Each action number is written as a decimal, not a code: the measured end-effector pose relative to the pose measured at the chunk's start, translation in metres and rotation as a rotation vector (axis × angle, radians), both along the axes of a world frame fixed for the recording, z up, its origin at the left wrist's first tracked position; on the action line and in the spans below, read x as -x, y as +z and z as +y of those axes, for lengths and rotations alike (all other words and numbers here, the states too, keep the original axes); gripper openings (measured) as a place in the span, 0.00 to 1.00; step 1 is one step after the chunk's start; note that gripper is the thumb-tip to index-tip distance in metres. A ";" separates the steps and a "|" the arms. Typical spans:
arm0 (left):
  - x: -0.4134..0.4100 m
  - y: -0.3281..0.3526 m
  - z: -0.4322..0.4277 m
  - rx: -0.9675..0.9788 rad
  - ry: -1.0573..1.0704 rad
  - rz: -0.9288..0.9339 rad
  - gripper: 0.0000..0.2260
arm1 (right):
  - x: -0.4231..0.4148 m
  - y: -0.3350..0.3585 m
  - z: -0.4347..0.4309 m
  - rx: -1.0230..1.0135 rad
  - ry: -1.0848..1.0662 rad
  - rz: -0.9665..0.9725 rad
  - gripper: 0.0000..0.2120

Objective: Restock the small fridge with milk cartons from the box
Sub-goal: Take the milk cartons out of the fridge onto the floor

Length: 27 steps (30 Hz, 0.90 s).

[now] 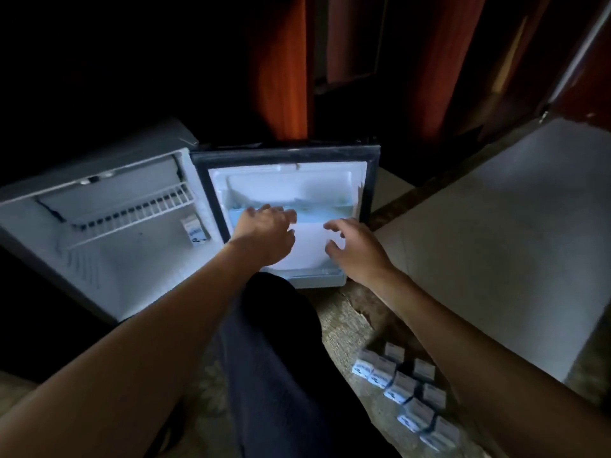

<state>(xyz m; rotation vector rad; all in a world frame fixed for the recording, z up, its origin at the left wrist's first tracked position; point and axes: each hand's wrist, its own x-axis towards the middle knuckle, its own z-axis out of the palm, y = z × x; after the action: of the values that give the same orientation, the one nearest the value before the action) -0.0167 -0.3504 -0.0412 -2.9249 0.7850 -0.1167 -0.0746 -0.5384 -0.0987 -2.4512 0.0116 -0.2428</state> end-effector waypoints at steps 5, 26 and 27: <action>-0.001 0.020 0.087 0.072 0.136 -0.011 0.16 | -0.024 0.037 0.055 0.066 0.124 -0.047 0.17; -0.065 -0.082 0.282 0.140 0.355 0.032 0.17 | -0.189 -0.019 0.277 0.397 0.550 0.117 0.24; -0.075 -0.090 0.285 0.137 0.342 0.035 0.16 | -0.199 -0.028 0.279 0.422 0.556 0.129 0.24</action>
<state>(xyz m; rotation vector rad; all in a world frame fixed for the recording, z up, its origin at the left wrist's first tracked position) 0.0579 -0.0653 -0.1311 -3.1456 0.2796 -0.0926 0.1246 -0.2594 -0.1263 -2.7565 -0.7191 0.1775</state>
